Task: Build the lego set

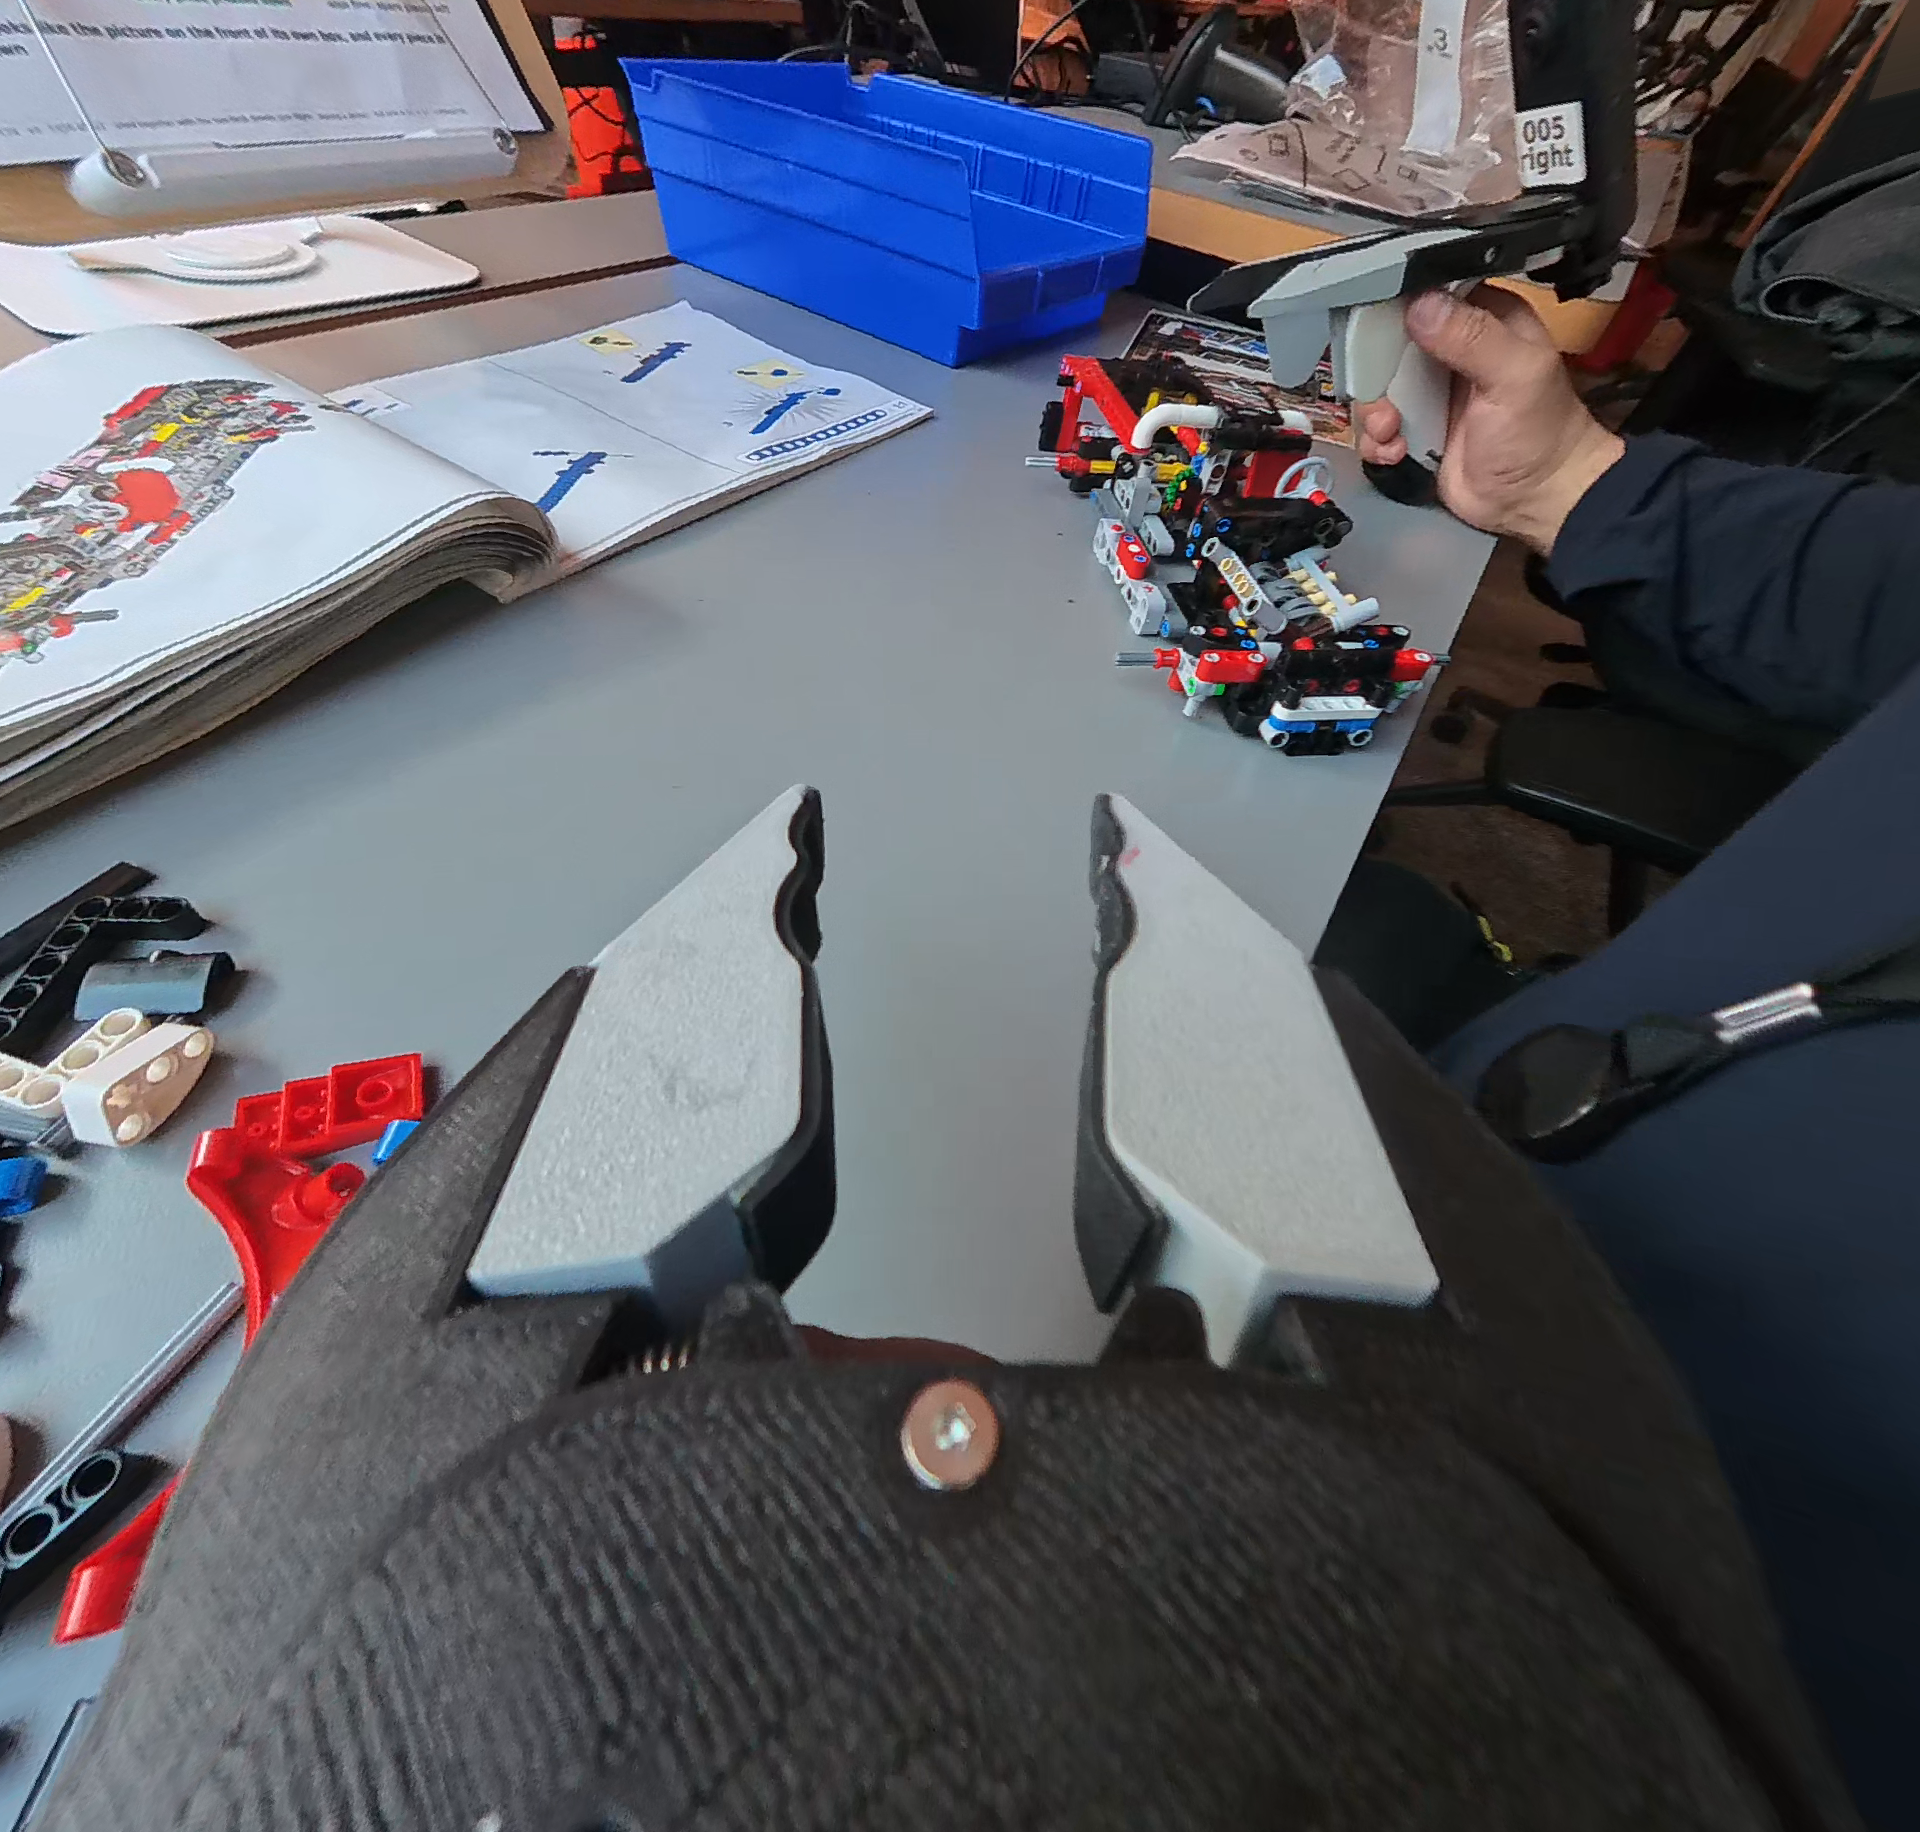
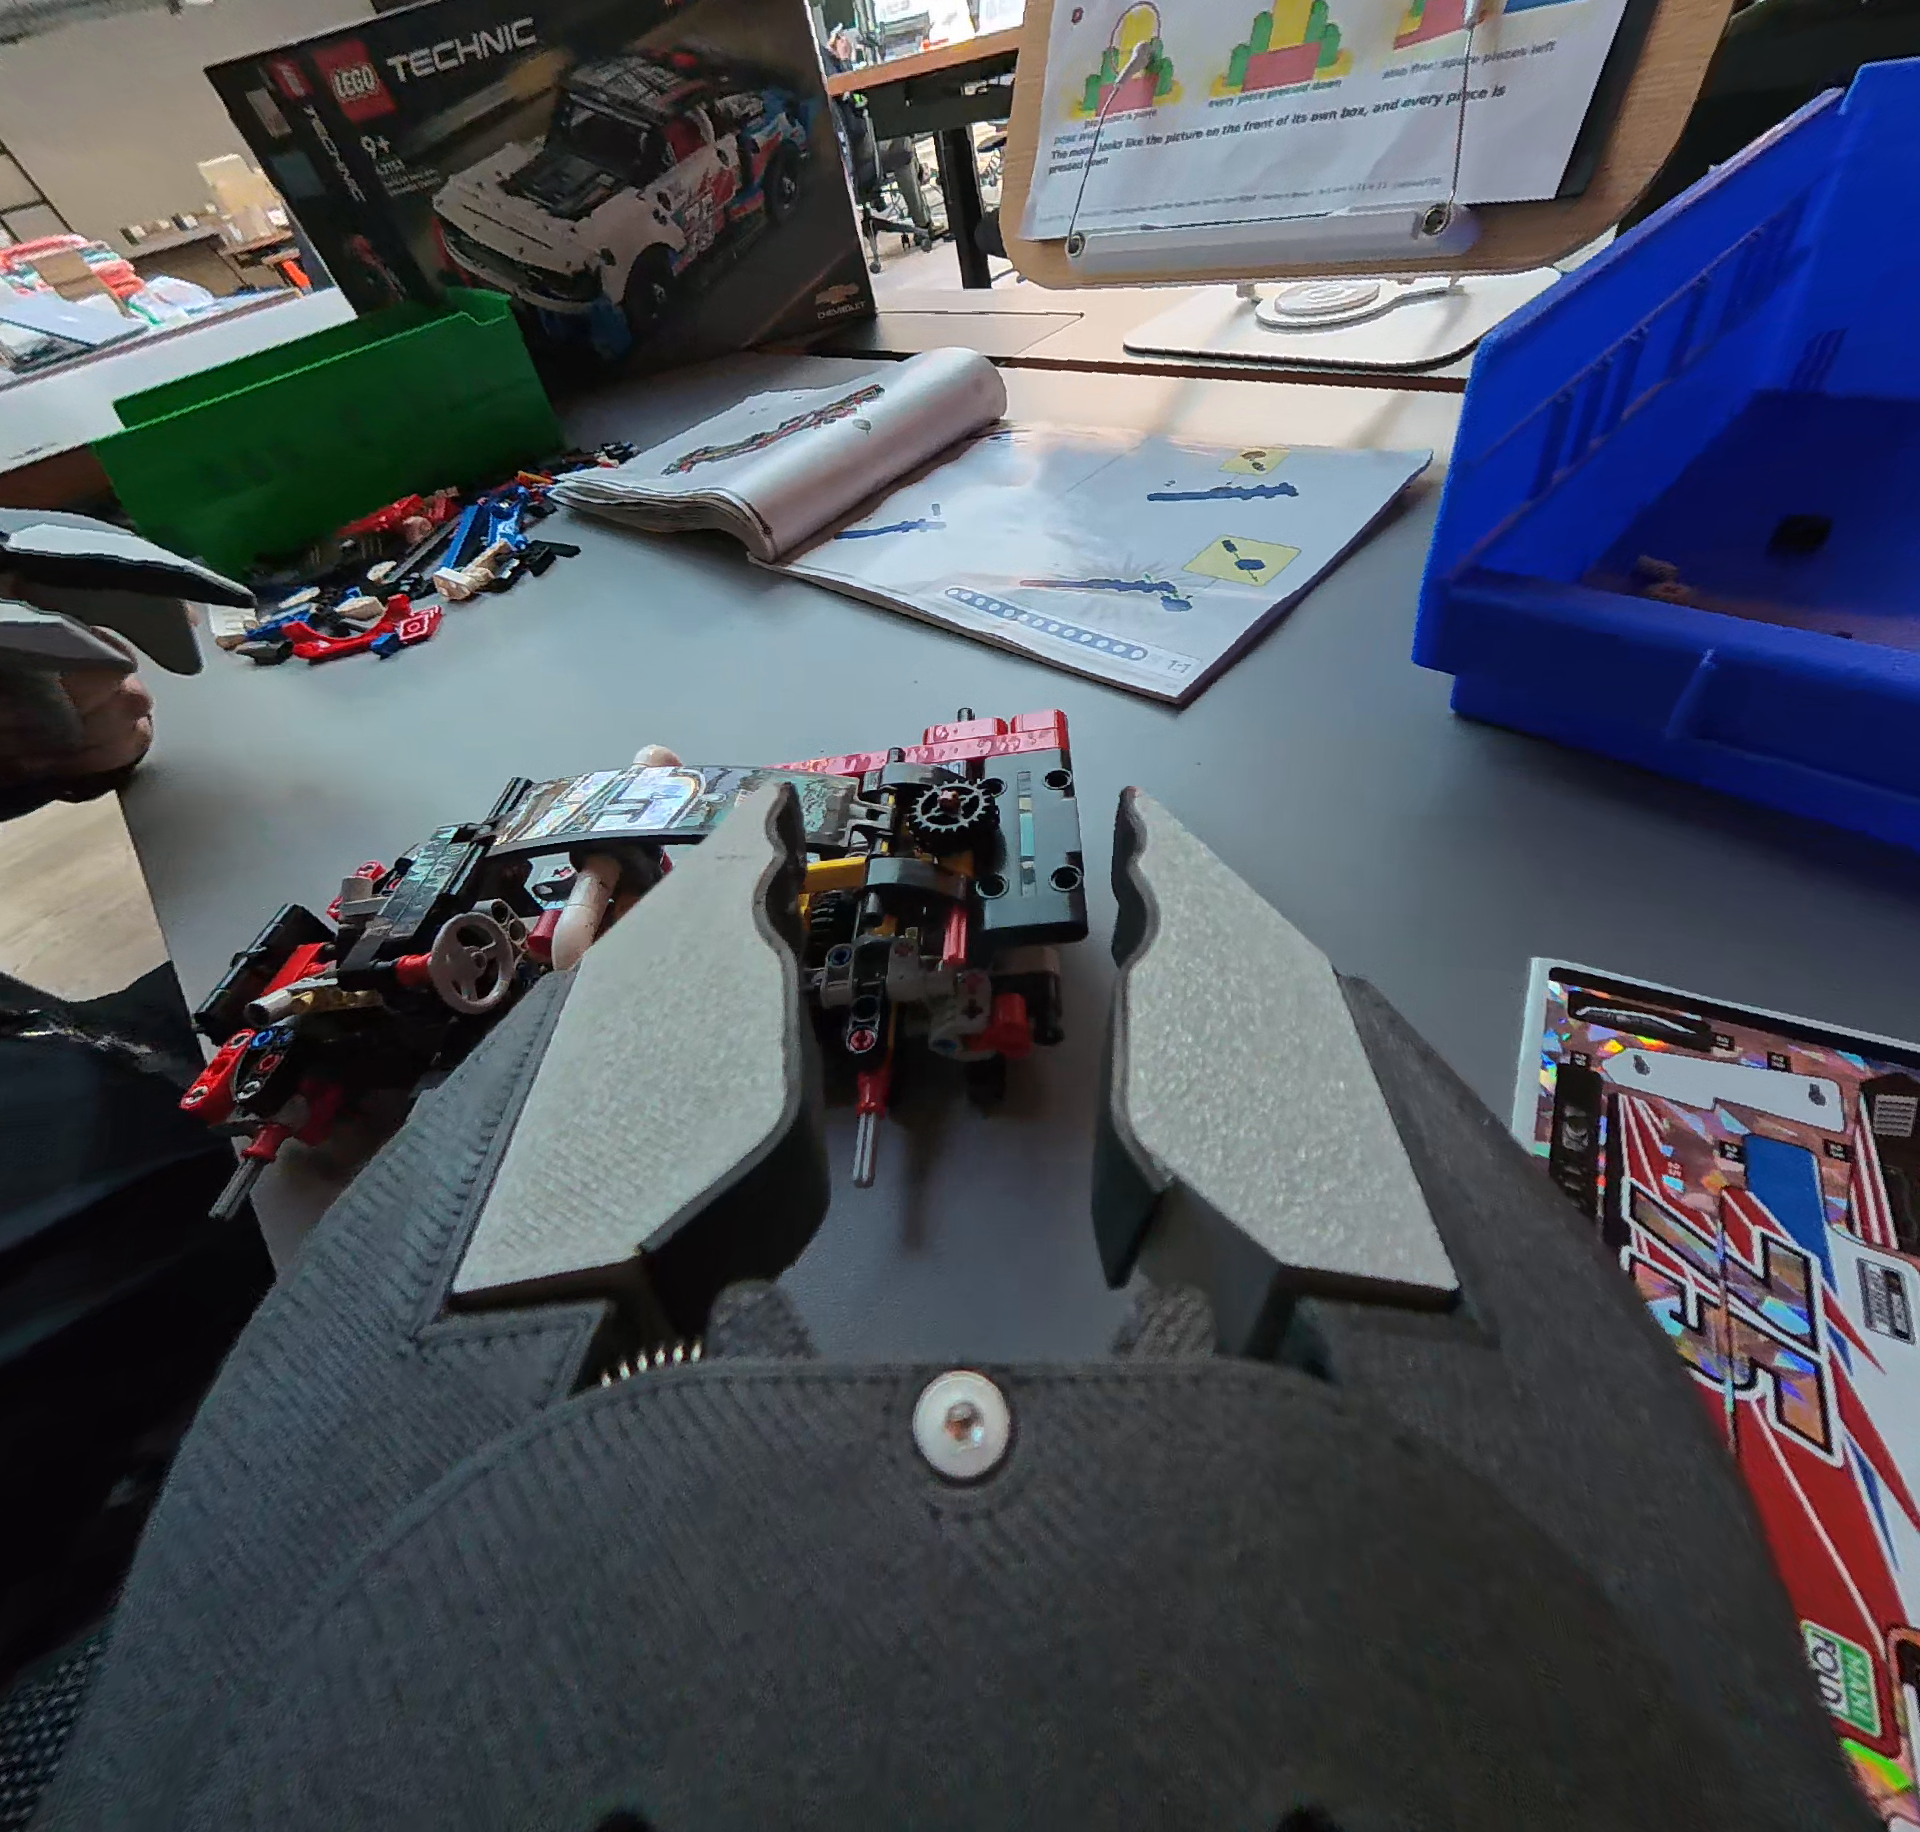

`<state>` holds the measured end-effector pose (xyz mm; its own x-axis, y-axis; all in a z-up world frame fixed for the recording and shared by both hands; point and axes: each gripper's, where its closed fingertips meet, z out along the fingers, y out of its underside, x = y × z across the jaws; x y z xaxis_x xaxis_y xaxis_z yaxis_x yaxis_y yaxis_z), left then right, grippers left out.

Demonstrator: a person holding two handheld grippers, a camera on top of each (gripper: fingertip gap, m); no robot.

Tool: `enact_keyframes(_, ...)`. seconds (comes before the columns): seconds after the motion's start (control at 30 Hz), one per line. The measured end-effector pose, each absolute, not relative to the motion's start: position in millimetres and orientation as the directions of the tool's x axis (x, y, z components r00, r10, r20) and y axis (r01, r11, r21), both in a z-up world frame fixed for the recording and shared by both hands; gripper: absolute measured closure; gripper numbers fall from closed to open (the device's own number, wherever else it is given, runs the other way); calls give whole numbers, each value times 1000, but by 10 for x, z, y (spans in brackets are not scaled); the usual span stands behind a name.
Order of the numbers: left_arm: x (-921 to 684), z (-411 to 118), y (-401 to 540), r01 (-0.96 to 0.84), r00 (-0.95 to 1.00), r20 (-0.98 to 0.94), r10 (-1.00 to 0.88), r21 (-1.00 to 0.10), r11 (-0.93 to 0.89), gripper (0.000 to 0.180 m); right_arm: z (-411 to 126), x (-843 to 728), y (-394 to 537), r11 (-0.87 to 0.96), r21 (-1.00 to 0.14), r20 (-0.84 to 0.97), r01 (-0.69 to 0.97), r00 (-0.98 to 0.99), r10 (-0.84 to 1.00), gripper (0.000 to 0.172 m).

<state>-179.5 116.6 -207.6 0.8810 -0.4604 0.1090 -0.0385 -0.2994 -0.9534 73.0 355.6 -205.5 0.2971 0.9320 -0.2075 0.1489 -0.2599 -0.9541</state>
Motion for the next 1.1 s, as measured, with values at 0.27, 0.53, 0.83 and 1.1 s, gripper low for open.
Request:
enact_keyframes(0.27,-1796,-2122,1204,-94,917,43,-395,-943,-320,133,-2058,742,3552,-269,-952,-217,145,300,929,118)
enact_keyframes(0.53,-1698,-1964,1329,-61,944,59,-323,-936,-347,130,-2029,766,3546,-294,-949,-253,117,278,927,116)
enact_keyframes(0.83,-1263,-1820,1212,-85,896,59,-440,-950,-301,126,-2047,771,3492,-331,-935,-296,125,234,926,122)
enact_keyframes(1.1,-1751,-1932,780,9,953,106,-283,-946,-324,125,-2057,775,3511,-353,-928,-319,121,236,918,121)
